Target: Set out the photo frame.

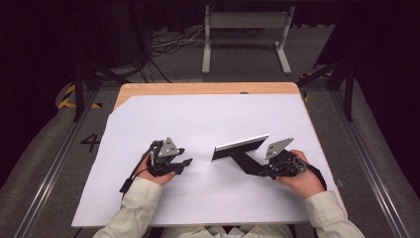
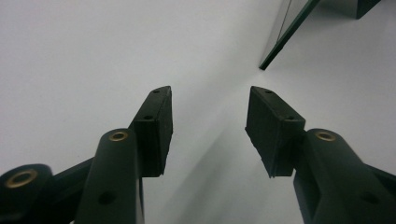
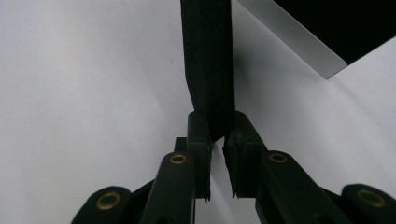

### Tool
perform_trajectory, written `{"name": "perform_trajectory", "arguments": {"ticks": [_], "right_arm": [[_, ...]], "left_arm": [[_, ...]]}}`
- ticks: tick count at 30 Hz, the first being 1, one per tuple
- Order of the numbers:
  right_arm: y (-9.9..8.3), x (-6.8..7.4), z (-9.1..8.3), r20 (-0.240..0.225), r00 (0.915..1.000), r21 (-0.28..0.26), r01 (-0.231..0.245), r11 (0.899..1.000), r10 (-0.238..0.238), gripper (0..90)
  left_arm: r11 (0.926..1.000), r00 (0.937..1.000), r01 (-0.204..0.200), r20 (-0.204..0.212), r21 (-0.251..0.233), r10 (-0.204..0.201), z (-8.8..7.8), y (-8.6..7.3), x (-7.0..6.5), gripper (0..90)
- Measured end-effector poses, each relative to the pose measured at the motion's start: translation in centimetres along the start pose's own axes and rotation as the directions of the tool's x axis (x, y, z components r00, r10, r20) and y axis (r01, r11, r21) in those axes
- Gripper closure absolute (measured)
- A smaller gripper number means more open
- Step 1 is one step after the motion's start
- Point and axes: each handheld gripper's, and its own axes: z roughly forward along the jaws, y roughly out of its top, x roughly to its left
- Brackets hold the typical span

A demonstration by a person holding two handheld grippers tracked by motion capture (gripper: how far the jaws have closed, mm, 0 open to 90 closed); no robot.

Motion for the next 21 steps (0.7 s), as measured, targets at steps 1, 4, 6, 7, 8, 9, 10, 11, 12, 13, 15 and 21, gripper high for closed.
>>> {"name": "perform_trajectory", "arguments": {"ticks": [1,4,6,7,8,9,10,11,12,13,15,21], "right_arm": [[0.0,0.0,-0.2,0.004,1.0000,0.000,-0.004,1.000,0.004,80.7],[-0.2,0.0,-0.8,0.017,0.9997,-0.012,-0.019,1.000,0.020,78.4],[-0.3,0.0,-1.0,0.022,0.9995,-0.017,-0.020,1.000,0.021,78.0],[-0.3,0.0,-1.2,0.025,0.9995,-0.025,-0.021,0.999,0.022,77.5],[-0.3,0.1,-1.5,0.021,0.9995,-0.039,-0.024,0.999,0.025,76.8],[-0.3,0.1,-1.6,0.022,0.9994,-0.050,-0.024,0.998,0.026,76.1],[-0.3,0.2,-1.8,0.029,0.9992,-0.054,-0.024,0.998,0.026,75.4],[-0.3,0.2,-2.1,0.038,0.9989,-0.059,-0.024,0.998,0.027,74.9],[-0.4,0.2,-2.3,0.043,0.9987,-0.064,-0.025,0.998,0.028,74.8],[-0.4,0.3,-2.6,0.051,0.9982,-0.073,-0.027,0.997,0.031,74.8],[-0.5,0.3,-3.4,0.071,0.9964,-0.100,-0.038,0.994,0.045,74.9],[-0.6,-0.1,-4.5,0.104,0.9921,-0.158,-0.052,0.986,0.069,76.6]], "left_arm": [[1.0000,1.0000,0.000,-0.002,-0.004,0.000,0.0,0.0,0.0,54.0],[0.9999,0.9999,0.001,-0.011,-0.017,-0.001,-0.1,0.1,0.0,56.5],[0.9998,0.9999,0.000,-0.011,-0.020,0.000,-0.1,0.1,0.0,57.3],[0.9998,0.9999,0.007,-0.012,-0.021,-0.007,-0.1,0.2,-0.1,58.3],[0.9998,0.9998,0.008,-0.016,-0.019,-0.008,-0.1,0.3,-0.2,59.7],[0.9998,0.9998,0.003,-0.019,-0.020,-0.003,0.0,0.4,-0.2,61.0],[0.9997,0.9998,0.001,-0.017,-0.025,-0.001,0.0,0.5,-0.3,61.8],[0.9997,0.9999,0.001,-0.016,-0.025,-0.001,0.0,0.6,-0.3,62.7],[0.9996,1.0000,0.000,-0.009,-0.029,0.000,0.0,0.7,-0.4,63.4],[0.9995,1.0000,0.008,0.000,-0.032,-0.008,0.1,0.8,-0.4,64.8],[0.9990,1.0000,0.009,0.002,-0.044,-0.009,0.0,0.9,-0.5,68.6],[0.9945,0.9993,0.035,-0.009,-0.099,-0.036,-0.5,0.9,-0.5,75.4]]}}
